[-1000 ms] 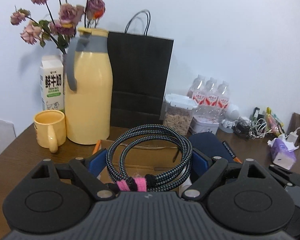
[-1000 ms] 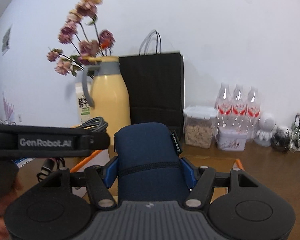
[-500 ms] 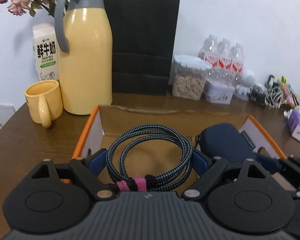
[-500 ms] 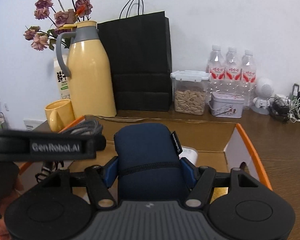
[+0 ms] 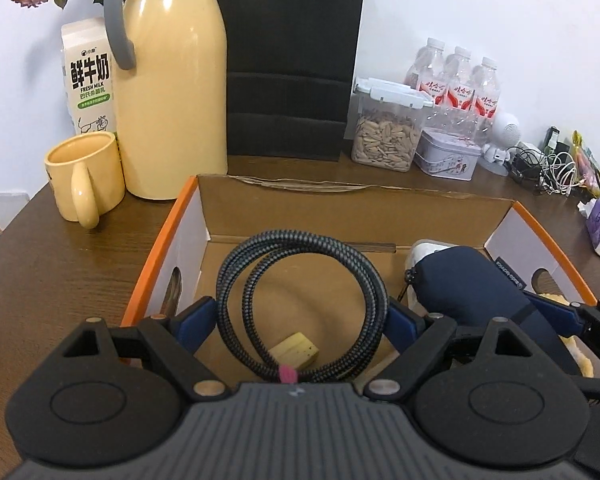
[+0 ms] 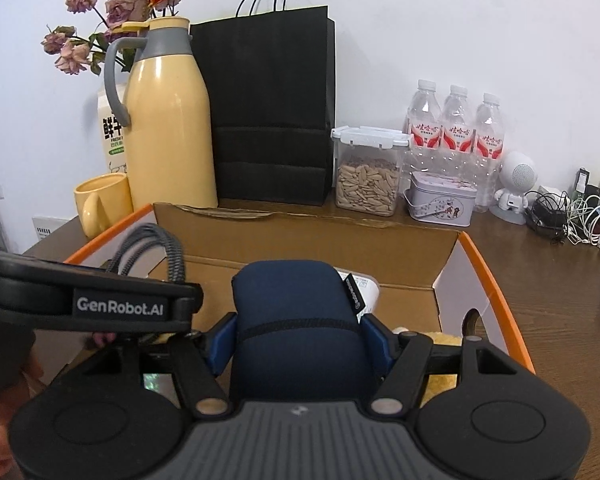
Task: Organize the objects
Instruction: 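Lower the cable and navy pouch into the box and open both tools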
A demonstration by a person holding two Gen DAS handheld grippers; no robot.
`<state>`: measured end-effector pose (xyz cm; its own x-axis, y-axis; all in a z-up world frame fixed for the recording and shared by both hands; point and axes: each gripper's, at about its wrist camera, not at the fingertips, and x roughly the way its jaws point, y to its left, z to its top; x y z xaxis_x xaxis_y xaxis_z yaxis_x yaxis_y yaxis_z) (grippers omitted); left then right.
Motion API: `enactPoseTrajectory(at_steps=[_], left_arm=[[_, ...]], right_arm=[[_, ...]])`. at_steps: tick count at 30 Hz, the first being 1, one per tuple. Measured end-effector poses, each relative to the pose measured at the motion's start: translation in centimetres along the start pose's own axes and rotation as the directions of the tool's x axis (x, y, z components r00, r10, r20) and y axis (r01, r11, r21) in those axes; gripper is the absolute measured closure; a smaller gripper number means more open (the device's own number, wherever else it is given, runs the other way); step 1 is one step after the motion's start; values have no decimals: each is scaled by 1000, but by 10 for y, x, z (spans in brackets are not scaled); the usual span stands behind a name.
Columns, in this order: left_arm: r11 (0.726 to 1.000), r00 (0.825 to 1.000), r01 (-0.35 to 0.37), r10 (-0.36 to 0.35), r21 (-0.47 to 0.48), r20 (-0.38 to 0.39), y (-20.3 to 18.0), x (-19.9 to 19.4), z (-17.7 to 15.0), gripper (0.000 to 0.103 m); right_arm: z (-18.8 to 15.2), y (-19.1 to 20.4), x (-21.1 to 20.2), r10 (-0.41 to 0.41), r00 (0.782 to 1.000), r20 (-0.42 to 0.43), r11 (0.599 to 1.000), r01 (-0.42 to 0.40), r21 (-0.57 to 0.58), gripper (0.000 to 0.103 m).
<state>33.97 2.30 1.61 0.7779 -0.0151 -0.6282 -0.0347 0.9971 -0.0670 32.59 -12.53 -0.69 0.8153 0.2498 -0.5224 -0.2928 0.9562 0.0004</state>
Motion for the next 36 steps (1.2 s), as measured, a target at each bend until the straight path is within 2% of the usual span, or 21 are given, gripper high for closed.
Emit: enactPoseTrajectory(at_steps=[5, 8, 10, 14, 15, 18, 27, 36], left_arm=[[1000, 1000, -7, 7, 4, -4, -1, 1, 0, 13], [1000, 1000, -14, 14, 0, 0, -1, -1, 1, 5], [1000, 1000, -15, 15, 1, 10, -2, -4, 1, 0], [1000, 999, -22, 22, 7, 30, -5, -10, 2, 0], [1000, 999, -23, 22, 7, 33, -5, -11, 2, 0], [1000, 999, -24, 24, 9, 44, -7, -15, 3, 0], [999, 990, -31, 29, 16, 141, -11, -48, 4, 0], [1000, 977, -15, 10, 21, 214, -15, -100, -5, 0]], right_arm=[[-1, 0, 1, 4, 1000, -2, 1000, -4, -2, 36], [-2, -1, 0, 1, 1000, 1, 1000, -1, 0, 33], [-1, -3, -2, -3, 1000, 8, 1000, 2, 4, 26], [0, -9, -7, -13, 999, 32, 1000, 13, 21, 14], [0, -10, -7, -18, 999, 36, 999, 17, 27, 8], [1, -14, -9, -26, 999, 44, 999, 24, 34, 3], [4, -17, -22, -18, 996, 83, 999, 16, 28, 0], [10, -11, -69, 7, 988, 152, 1000, -6, -9, 0]])
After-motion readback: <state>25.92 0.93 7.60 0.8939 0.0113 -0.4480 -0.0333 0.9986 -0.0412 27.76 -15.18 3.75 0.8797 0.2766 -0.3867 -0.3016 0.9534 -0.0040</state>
